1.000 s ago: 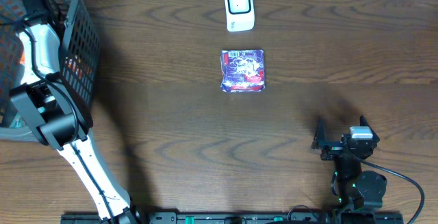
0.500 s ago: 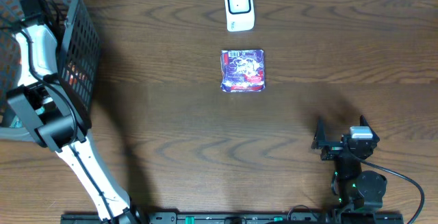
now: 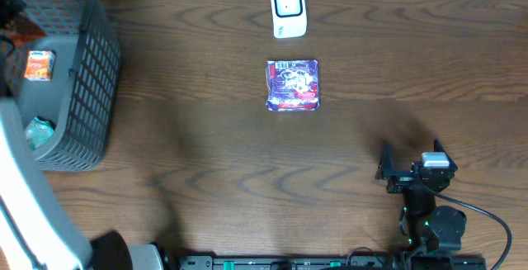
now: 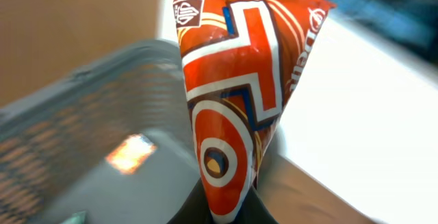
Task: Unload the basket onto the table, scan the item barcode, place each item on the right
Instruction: 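Reach the left gripper into the basket and grasp the orange bar, then place the orange wrapped bar left of the purple package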
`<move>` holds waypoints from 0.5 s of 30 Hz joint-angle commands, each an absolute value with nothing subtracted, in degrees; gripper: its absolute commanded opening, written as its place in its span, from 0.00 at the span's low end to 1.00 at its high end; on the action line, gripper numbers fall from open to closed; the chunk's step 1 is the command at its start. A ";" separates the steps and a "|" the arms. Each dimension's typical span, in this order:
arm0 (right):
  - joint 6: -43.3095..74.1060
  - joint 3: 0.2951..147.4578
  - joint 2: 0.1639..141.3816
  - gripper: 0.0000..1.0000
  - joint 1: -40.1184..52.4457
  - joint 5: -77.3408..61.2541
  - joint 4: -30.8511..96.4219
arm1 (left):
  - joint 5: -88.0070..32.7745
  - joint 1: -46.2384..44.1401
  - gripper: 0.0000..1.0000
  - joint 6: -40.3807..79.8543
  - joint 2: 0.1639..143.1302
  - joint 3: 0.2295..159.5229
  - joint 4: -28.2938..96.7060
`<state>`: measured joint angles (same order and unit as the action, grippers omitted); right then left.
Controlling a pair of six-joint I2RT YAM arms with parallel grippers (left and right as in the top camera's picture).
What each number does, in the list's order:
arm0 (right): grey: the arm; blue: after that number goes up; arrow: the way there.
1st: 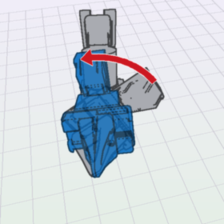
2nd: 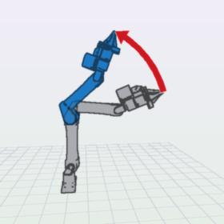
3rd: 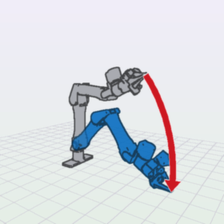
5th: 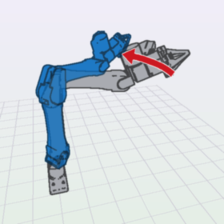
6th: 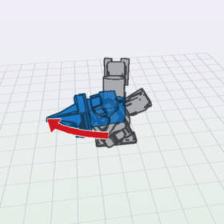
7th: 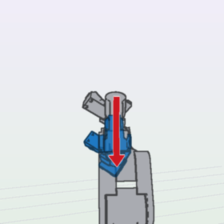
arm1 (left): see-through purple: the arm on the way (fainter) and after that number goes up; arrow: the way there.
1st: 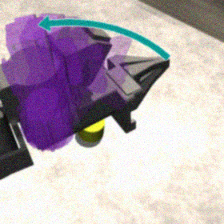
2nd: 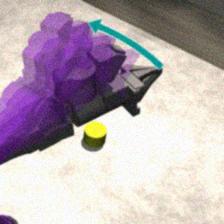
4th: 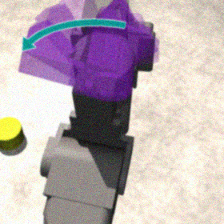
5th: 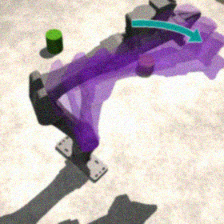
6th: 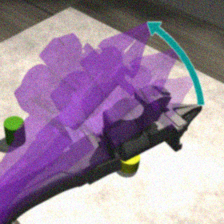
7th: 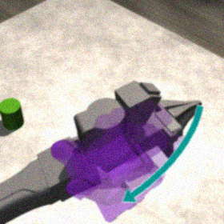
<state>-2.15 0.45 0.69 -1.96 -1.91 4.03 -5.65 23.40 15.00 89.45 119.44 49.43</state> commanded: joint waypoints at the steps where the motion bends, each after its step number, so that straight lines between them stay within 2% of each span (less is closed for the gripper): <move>1: -2.66 0.32 0.30 0.99 -1.41 -1.85 4.21 | -24.51 18.48 0.08 11.03 90.59 118.61 51.05; 8: -2.66 0.32 0.30 0.99 -1.41 -1.85 4.21 | -24.71 2.63 0.07 5.13 93.73 112.29 53.82; 15: -2.66 0.32 0.30 0.99 -1.41 -1.85 4.21 | -10.68 -9.41 0.07 7.40 102.72 104.18 53.74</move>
<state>-2.15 0.45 0.69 -1.96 -1.89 4.03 -17.26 -6.42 6.83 100.20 105.62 53.65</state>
